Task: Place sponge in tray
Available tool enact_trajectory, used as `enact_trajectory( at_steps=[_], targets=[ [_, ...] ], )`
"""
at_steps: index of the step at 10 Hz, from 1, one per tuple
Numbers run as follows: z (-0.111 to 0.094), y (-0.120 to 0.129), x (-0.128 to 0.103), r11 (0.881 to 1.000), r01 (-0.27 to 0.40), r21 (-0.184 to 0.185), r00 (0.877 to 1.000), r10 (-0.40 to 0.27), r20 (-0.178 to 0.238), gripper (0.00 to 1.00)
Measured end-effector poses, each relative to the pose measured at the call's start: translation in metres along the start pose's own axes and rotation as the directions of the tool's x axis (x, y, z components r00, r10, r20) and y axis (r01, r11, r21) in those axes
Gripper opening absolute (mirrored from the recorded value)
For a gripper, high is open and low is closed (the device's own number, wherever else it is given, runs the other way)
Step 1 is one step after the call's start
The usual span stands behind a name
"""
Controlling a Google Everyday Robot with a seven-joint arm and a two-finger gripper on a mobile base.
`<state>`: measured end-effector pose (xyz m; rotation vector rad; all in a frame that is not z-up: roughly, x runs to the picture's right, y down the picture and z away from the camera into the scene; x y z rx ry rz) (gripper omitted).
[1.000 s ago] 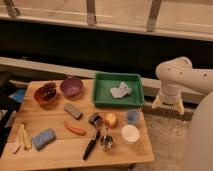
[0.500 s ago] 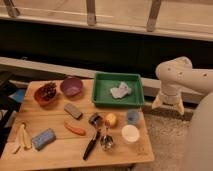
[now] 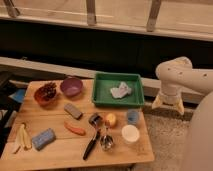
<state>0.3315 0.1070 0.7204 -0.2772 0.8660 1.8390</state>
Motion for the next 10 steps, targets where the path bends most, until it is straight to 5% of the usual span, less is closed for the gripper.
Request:
enact_trajectory(
  at_steps=[3, 6, 10],
  targets=[
    [0.001, 0.0, 0.0, 1.0, 0.002, 0.001, 1.0, -0.002, -0.001, 0.8],
    [-0.01, 0.008, 0.007, 0.999, 0.041, -0.012, 0.998, -0.04, 0.039, 0.8],
    [-0.056, 0.087, 0.033, 0.981, 0.179, -0.067, 0.978, -0.171, 0.12, 0.8]
  ],
)
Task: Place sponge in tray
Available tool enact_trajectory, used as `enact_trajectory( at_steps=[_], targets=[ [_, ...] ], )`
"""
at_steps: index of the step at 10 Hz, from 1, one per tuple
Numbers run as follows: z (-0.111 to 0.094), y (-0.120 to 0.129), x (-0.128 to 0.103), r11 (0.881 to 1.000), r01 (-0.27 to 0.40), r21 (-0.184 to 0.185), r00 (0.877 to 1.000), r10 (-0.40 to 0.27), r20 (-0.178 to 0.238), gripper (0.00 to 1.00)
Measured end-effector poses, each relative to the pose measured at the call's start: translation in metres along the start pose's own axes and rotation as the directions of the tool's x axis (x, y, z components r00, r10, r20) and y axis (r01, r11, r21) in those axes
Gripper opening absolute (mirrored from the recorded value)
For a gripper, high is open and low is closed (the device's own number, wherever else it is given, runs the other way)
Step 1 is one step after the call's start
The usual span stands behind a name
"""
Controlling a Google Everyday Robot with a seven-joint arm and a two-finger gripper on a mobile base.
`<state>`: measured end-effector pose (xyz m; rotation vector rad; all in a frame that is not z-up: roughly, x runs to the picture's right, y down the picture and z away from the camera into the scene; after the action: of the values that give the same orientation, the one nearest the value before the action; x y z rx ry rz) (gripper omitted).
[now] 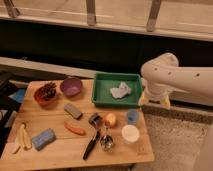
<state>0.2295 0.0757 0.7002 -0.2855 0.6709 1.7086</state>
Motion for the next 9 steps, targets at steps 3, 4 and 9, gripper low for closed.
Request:
enact_trajectory(
  at_steps=[3, 4, 9],
  targets=[
    [-0.03, 0.078, 0.022, 0.992, 0.118, -0.055, 0.993, -0.116, 0.038, 0.8],
    [-0.041, 0.105, 0.033, 0.985, 0.158, -0.075, 0.987, -0.155, 0.048, 0.8],
    [-0.074, 0.175, 0.072, 0.95, 0.283, -0.133, 0.958, -0.273, 0.094, 0.8]
  ],
)
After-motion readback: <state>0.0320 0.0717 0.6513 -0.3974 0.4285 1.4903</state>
